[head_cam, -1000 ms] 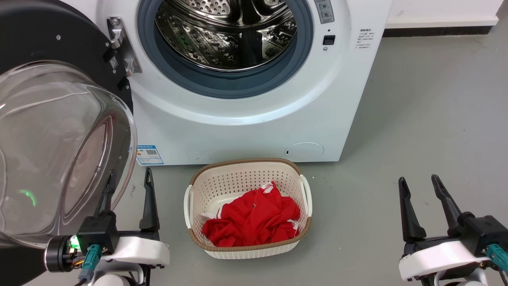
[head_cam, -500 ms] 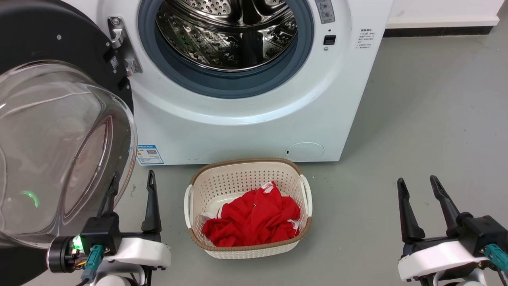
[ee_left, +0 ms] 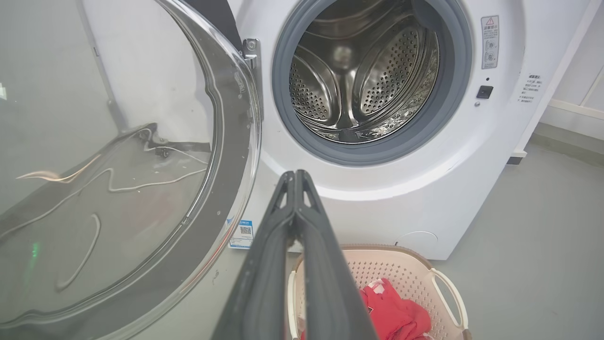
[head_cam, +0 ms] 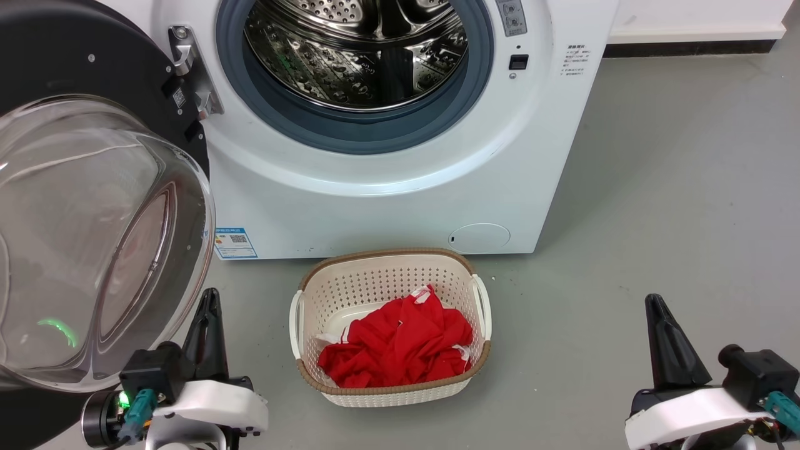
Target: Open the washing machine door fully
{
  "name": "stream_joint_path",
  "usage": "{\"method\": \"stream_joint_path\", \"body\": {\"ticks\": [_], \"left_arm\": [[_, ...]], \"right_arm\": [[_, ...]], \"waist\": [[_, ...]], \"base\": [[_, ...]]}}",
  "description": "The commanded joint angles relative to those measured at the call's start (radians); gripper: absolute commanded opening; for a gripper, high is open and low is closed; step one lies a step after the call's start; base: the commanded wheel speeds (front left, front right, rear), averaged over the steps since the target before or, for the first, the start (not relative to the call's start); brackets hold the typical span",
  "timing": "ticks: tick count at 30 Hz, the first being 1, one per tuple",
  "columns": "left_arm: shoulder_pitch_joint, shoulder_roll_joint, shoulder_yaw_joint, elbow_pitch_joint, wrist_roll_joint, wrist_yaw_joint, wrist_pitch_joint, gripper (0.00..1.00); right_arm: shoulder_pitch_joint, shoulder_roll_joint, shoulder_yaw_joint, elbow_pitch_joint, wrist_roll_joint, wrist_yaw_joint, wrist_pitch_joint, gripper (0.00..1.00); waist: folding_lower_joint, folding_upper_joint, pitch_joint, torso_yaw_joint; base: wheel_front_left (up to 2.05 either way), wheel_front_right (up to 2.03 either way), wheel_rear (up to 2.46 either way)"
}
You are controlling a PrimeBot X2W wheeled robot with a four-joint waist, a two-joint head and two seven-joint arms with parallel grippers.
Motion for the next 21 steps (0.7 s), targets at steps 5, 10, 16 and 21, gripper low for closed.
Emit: {"method": "stream_joint_path", "body": {"ticks": [5, 10, 16, 21], "left_arm": [[-0.025, -0.002, 0.018, -0.003, -0.133, -0.018, 0.031, 0.00], [-0.025, -0.006, 0.023, 0.001, -0.229, -0.030, 0.051, 0.00], [-0.027, -0.011, 0.031, 0.008, -0.335, -0.043, 0.076, 0.00], [-0.031, -0.015, 0.039, 0.015, -0.419, -0.054, 0.096, 0.00]], "right_arm": [[-0.026, -0.010, 0.000, 0.002, 0.145, 0.000, 0.020, 0.00], [-0.036, -0.015, 0.001, 0.015, 0.246, 0.000, 0.035, 0.00], [-0.047, -0.020, 0.001, 0.029, 0.359, 0.000, 0.051, 0.00], [-0.053, -0.024, 0.000, 0.040, 0.446, 0.000, 0.064, 0.00]], "waist": [[0.0001, -0.0001, -0.003, 0.001], [0.0001, -0.0001, -0.006, 0.003], [0.0001, -0.0001, -0.009, 0.004], [0.0001, -0.0001, -0.011, 0.005]], "base": [[0.00, 0.00, 0.00], [0.00, 0.00, 0.00], [0.00, 0.00, 0.00], [0.00, 0.00, 0.00]]}}
